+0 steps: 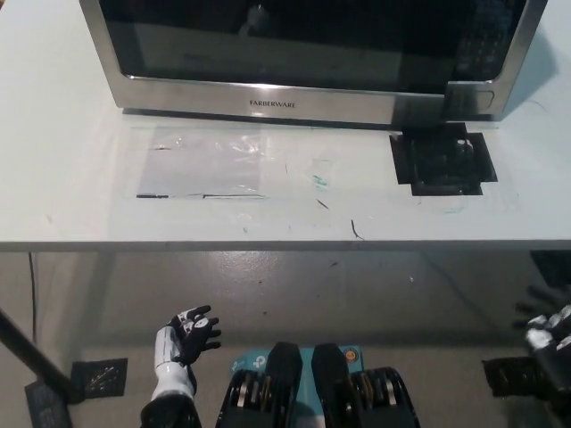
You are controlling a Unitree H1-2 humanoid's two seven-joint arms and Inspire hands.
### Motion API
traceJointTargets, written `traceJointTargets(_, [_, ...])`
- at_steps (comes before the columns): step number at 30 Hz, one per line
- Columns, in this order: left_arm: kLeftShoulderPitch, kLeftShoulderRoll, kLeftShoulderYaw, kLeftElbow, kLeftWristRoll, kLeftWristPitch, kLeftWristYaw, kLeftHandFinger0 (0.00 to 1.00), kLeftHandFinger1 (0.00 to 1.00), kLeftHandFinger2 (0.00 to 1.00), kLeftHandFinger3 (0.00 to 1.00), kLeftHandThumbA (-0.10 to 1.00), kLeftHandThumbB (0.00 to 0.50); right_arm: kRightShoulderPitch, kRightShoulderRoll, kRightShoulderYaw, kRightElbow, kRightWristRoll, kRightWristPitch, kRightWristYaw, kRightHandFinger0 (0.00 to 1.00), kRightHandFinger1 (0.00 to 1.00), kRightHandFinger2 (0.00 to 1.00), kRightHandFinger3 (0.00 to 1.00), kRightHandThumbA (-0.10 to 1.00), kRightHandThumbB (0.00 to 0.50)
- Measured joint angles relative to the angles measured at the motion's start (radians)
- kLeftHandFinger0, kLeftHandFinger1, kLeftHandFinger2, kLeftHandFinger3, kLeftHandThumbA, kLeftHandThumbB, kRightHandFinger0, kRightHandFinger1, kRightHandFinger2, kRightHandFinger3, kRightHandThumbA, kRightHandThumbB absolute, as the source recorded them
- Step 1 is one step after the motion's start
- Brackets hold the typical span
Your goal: A microwave is kept infront of the robot with its door slightly ajar. The robot uses its right hand to push the door towards the left to open it.
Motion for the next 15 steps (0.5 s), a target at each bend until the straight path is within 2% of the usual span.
traceJointTargets(1, [0.000, 0.001, 0.000, 0.000, 0.000, 0.000, 0.000, 0.42, 0.41, 0.40, 0.46, 0.11, 0.000, -0.004, -0.009, -0.004, -0.030, 0.006, 0.015, -0.001, 0.40, 0.52, 0.66, 0.83, 0.35, 0.225])
traceJointTargets(4, [0.000, 0.003, 0.000, 0.000, -0.002, 0.000, 0.000, 0.43, 0.40, 0.39, 0.46, 0.09, 0.000, -0.036, -0.053, -0.025, -0.140, 0.039, 0.072, -0.006, 0.40, 0.51, 0.65, 0.81, 0.31, 0.241])
traceJointTargets(6, [-0.001, 0.004, 0.000, 0.001, -0.003, 0.000, 0.000, 0.42, 0.40, 0.38, 0.45, 0.10, 0.000, -0.081, -0.095, -0.041, -0.207, 0.068, 0.116, -0.011, 0.36, 0.48, 0.63, 0.81, 0.33, 0.213])
traceJointTargets(10, [-0.001, 0.004, -0.002, 0.000, -0.003, 0.000, 0.000, 0.44, 0.41, 0.39, 0.47, 0.12, 0.000, -0.207, -0.181, -0.054, -0.286, 0.098, 0.195, -0.019, 0.35, 0.47, 0.60, 0.77, 0.31, 0.234])
traceJointTargets(12, [-0.001, 0.005, -0.004, 0.000, -0.003, 0.000, 0.000, 0.45, 0.43, 0.42, 0.49, 0.12, 0.000, -0.260, -0.203, -0.056, -0.306, 0.108, 0.230, -0.027, 0.35, 0.46, 0.60, 0.77, 0.28, 0.205])
traceJointTargets(15, [-0.001, 0.005, -0.005, -0.001, -0.003, 0.000, 0.000, 0.45, 0.43, 0.43, 0.47, 0.12, 0.000, -0.334, -0.220, -0.056, -0.305, 0.112, 0.273, -0.034, 0.36, 0.54, 0.64, 0.83, 0.31, 0.197])
